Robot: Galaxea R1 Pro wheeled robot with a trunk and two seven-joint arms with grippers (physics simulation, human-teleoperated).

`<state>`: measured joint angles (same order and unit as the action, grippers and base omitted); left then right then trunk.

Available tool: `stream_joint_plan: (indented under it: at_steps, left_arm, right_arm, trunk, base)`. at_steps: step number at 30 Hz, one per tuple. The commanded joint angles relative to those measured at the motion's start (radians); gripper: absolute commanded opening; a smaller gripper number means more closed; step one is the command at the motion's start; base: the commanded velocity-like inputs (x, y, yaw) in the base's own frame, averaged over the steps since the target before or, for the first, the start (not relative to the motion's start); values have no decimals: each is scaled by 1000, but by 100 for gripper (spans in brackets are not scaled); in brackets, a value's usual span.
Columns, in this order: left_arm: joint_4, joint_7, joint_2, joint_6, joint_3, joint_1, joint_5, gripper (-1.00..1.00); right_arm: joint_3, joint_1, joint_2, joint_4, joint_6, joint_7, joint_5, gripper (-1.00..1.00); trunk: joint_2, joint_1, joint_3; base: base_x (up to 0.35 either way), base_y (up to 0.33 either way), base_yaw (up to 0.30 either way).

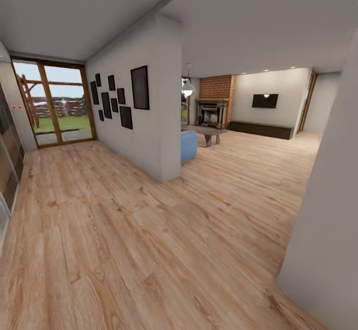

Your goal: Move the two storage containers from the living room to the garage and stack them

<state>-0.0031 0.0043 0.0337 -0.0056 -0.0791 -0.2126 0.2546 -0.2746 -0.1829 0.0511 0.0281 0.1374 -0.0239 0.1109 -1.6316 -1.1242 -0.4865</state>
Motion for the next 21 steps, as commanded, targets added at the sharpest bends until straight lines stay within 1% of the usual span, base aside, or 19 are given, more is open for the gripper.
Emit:
stream_joint_plan:
  at_steps: [1, 5, 21]
  left_arm:
    - [0, 0, 0, -1, -8, -1, 8, 100]
    - [0, 1, 0, -1, -8, -1, 8, 100]
    - [0, 0, 0, 1, -8, -1, 8, 100]
  right_arm:
    - [-11, -1, -1, 3, 4, 3, 8, 100]
    - [-18, -1, 2, 3, -2, 8, 5, 100]
    - [-22, -1, 6, 3, -3, 9, 0, 100]
  trunk:
    - [0, -1, -1]
    - [0, -1, -1]
    - [0, -1, -1]
  base:
    - [327, 0, 49]
    - [327, 0, 23]
    - [326, 0, 2]
